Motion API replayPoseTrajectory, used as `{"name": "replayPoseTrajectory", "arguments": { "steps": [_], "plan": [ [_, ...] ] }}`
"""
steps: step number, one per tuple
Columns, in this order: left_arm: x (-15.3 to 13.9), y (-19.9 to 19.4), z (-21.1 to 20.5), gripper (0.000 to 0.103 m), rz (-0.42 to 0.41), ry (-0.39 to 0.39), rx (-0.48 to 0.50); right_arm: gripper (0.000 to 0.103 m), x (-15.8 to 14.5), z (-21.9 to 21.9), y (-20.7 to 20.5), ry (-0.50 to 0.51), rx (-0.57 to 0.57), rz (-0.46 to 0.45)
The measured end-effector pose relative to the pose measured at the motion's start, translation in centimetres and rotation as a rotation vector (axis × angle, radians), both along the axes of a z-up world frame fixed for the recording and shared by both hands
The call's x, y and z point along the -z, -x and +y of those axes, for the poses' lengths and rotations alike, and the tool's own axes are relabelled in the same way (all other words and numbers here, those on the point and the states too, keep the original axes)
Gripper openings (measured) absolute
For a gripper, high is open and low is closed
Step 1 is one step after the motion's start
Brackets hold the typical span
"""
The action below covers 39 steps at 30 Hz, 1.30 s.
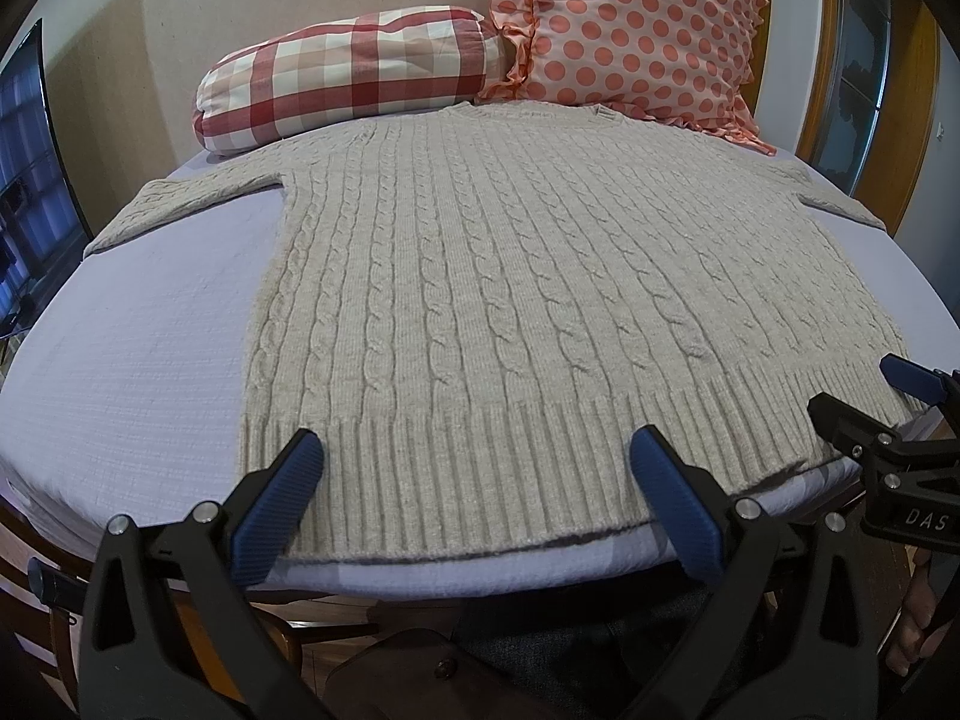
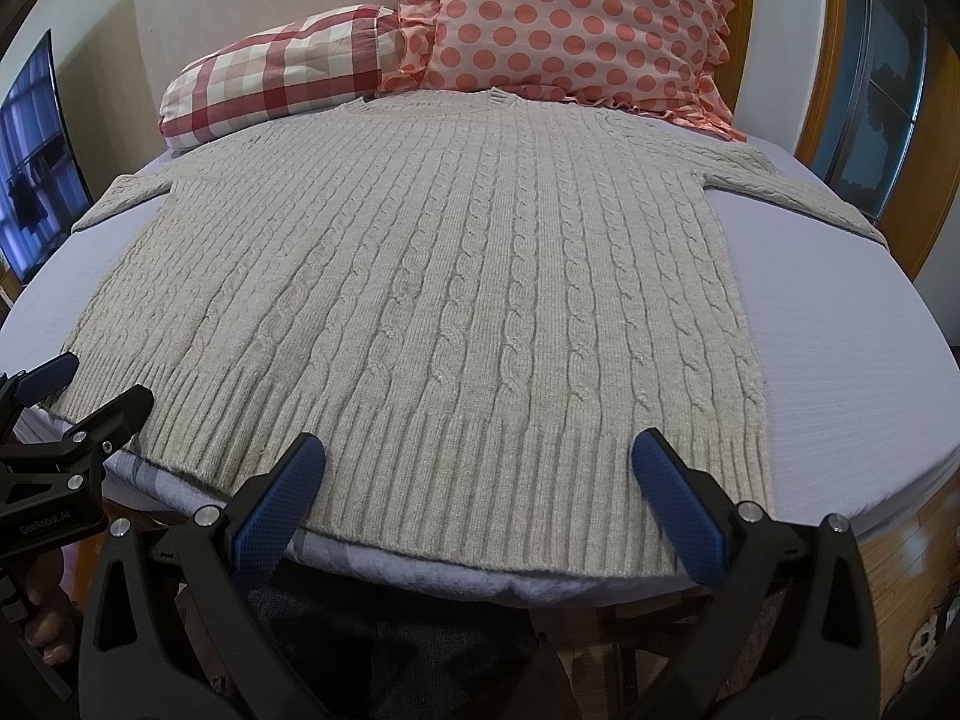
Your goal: Fold small clothes
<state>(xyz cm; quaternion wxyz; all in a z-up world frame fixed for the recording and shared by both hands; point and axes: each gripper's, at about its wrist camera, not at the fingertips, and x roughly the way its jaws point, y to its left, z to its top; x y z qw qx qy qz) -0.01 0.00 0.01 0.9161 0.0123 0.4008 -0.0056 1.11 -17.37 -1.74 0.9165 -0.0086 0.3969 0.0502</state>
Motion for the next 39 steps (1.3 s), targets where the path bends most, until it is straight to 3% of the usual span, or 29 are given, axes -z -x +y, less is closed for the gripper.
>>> {"name": "replayPoseTrajectory", "arguments": {
  "steps": [39],
  "plan": [
    [-0.02, -0.01, 0.0, 0.101, 0.0, -0.001, 0.0, 0.102, -0.34, 0.27, 0.03, 0.0, -0.002, 0.0]
  ]
}}
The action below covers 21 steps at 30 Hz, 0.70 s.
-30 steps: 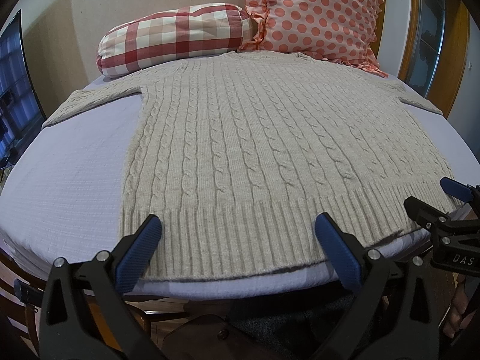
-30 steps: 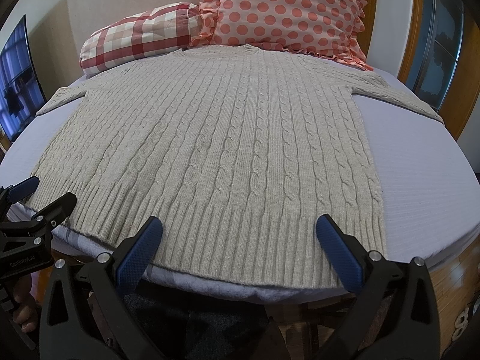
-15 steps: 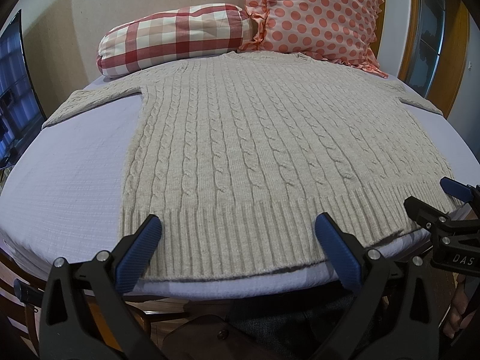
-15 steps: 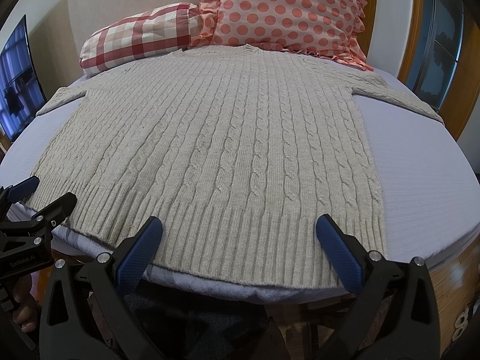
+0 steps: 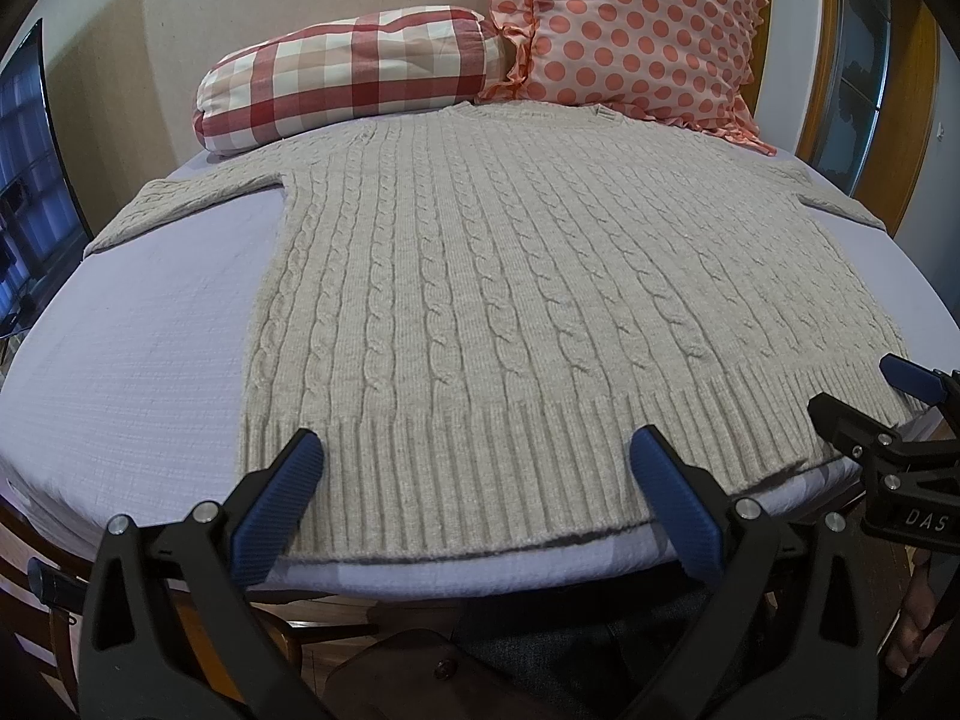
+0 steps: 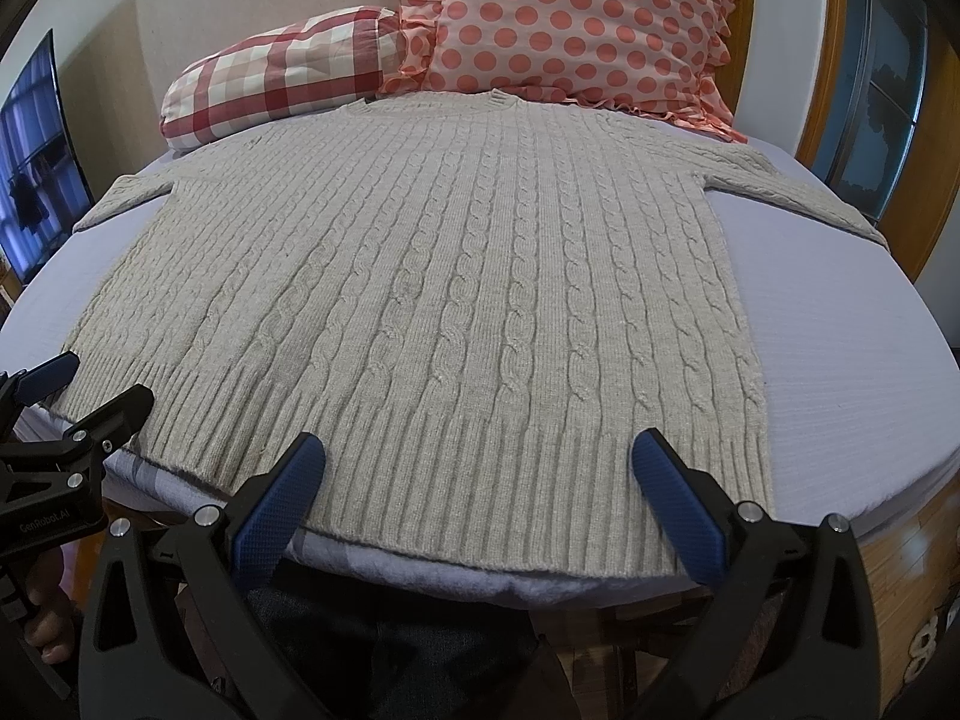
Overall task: Fold small clothes
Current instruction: 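Grasp the sweater sleeve cuff with the right gripper and lift it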
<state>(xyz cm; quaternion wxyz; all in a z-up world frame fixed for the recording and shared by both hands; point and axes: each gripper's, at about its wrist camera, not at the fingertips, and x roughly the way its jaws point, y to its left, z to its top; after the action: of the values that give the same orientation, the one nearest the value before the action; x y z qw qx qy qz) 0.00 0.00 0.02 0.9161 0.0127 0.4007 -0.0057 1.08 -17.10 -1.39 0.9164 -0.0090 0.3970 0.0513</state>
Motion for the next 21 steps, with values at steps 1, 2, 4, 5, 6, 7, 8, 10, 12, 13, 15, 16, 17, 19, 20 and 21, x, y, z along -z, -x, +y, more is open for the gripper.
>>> {"name": "replayPoseTrajectory", "arguments": {
  "steps": [1, 2, 4, 5, 6, 7, 8, 10, 12, 13, 15, 16, 17, 19, 20, 21],
  "plan": [
    [0.0, 0.0, 0.0, 0.101, 0.0, 0.0, 0.0, 0.102, -0.1, 0.1, 0.0, 0.0, -0.002, 0.001],
    [0.0, 0.0, 0.0, 0.101, 0.002, 0.0, 0.0, 0.102, -0.2, 0.2, 0.0, 0.0, -0.003, 0.002],
    [0.0, 0.0, 0.0, 0.101, 0.006, 0.0, 0.0, 0.102, -0.5, 0.3, 0.0, 0.001, -0.009, 0.003],
    [-0.3, -0.1, 0.1, 0.101, 0.01, 0.0, 0.0, 0.102, -0.6, 0.4, 0.0, 0.0, -0.017, 0.002],
    [-0.3, -0.2, 0.1, 0.101, 0.012, 0.0, 0.0, 0.102, -0.8, 0.3, -0.2, -0.004, -0.03, 0.003],
    [-0.3, -0.1, 0.2, 0.101, 0.017, -0.001, 0.003, 0.102, -1.1, -0.4, -0.6, -0.021, -0.046, 0.006],
    [-0.5, -0.2, 0.2, 0.101, 0.023, -0.001, 0.008, 0.102, -1.5, -1.3, -1.0, -0.056, -0.053, 0.004],
    [-1.1, -0.7, 0.1, 0.101, 0.022, 0.002, 0.021, 0.102, -3.3, -4.6, -2.3, -0.13, -0.017, -0.027],
    [-1.8, -1.0, 0.4, 0.101, -0.005, 0.001, 0.022, 0.102, -5.3, -9.7, -4.4, -0.191, 0.077, -0.061],
    [-2.7, -1.3, 0.6, 0.101, -0.03, 0.005, 0.021, 0.102, -6.2, -12.9, -5.8, -0.231, 0.134, -0.063],
    [-3.8, -1.8, 0.9, 0.101, -0.064, 0.026, 0.022, 0.102, -7.0, -17.3, -8.0, -0.295, 0.232, -0.056],
    [-4.2, -2.1, 1.0, 0.101, -0.078, 0.039, 0.022, 0.102, -7.4, -21.4, -9.9, -0.345, 0.314, -0.047],
    [-4.5, -2.4, 1.2, 0.101, -0.091, 0.054, 0.022, 0.101, -7.6, -24.6, -11.4, -0.38, 0.378, -0.041],
    [-5.4, -3.2, 1.6, 0.101, -0.118, 0.089, 0.017, 0.091, -7.5, -31.3, -14.7, -0.439, 0.527, -0.029],
    [-5.6, -3.5, 1.8, 0.101, -0.13, 0.104, 0.013, 0.086, -7.1, -33.7, -15.9, -0.46, 0.585, -0.02],
    [-6.0, -4.0, 2.2, 0.101, -0.147, 0.129, 0.008, 0.083, -6.4, -37.1, -17.6, -0.503, 0.663, -0.003]
  ]
}}
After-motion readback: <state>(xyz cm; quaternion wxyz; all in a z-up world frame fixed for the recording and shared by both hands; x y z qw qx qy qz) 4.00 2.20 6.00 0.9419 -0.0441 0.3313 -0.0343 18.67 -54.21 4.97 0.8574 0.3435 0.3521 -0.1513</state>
